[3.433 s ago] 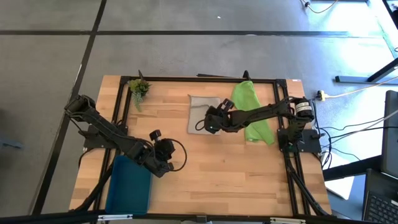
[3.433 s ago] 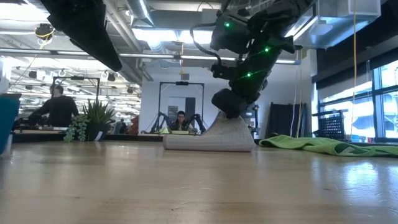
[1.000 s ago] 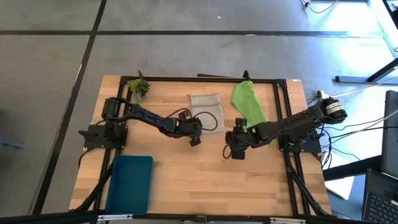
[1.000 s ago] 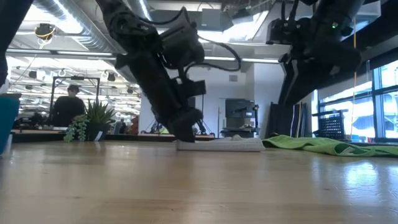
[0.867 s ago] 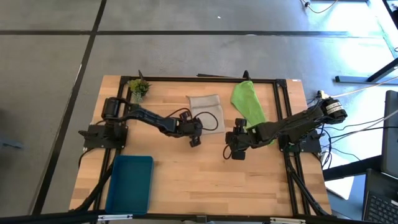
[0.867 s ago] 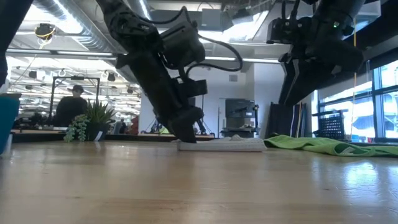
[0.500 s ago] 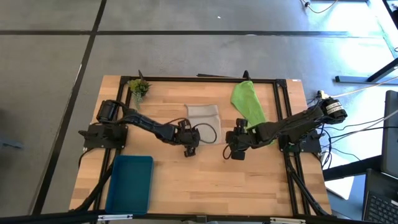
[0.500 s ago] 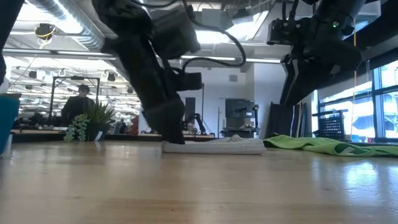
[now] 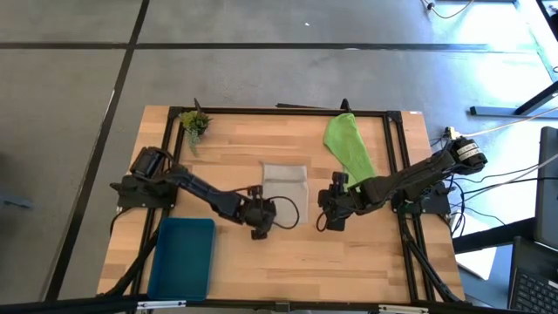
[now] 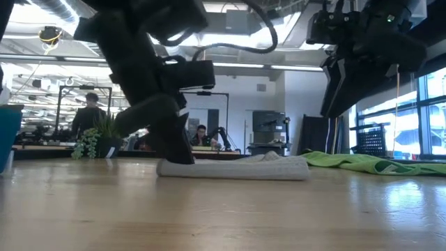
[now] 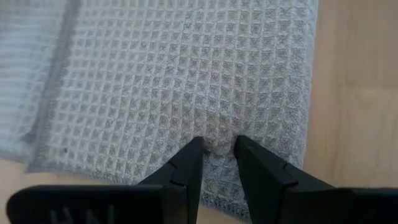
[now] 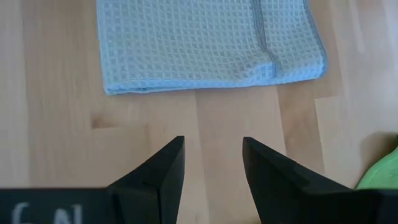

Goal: Roll microfiber towels into tight, uniform cylinder then place into a basket
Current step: Roll the gray towel

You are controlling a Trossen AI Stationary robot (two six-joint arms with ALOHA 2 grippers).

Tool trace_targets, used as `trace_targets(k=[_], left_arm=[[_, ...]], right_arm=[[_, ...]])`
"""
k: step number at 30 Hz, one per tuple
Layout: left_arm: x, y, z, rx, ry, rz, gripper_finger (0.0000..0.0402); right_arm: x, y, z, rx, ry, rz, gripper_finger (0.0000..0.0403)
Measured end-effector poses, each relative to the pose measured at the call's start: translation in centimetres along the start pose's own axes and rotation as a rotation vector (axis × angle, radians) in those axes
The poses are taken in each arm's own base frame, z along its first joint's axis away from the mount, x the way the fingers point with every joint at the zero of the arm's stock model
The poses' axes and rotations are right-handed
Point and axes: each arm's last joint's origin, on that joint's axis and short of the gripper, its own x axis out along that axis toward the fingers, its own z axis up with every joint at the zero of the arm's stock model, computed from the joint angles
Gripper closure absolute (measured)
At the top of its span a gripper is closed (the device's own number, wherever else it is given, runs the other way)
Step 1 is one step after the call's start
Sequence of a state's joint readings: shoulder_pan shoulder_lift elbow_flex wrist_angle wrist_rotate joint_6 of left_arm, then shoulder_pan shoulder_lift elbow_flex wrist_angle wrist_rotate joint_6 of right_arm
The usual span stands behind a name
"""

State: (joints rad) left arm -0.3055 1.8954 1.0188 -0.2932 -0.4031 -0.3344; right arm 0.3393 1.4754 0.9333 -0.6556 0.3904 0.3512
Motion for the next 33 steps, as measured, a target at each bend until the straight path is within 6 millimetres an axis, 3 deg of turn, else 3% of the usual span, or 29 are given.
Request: trace_targets(k=[6,10,17,23,33], left_arm=[[-2.1,0.9,0.4,0.007,-0.047,0.045,0.0308],[-5.2,1.7,1.8,-0.027,-0.16,0.053,0.0308],[-9.4,1.5,1.8,-0.015,-0.239,0.009,0.0308],[-11.3,0.0,1.3,0.032,-0.275,-0.108,0.0308],[-11.8,-1.2,0.9,0.086,-0.255,-0.232,0.0308]], right_arm=[[0.0,0.0,0.0,0.036,0.0,0.0,0.024],[0.0,0.0,0.0,0.036,0.0,0.0,0.024],[0.0,0.1,0.1,0.041,-0.011,0.005,0.024],[-0.1,0.4,0.2,0.037,-0.035,0.019,0.024],[-0.1,0.6,0.6,0.049,-0.066,0.032,0.024]])
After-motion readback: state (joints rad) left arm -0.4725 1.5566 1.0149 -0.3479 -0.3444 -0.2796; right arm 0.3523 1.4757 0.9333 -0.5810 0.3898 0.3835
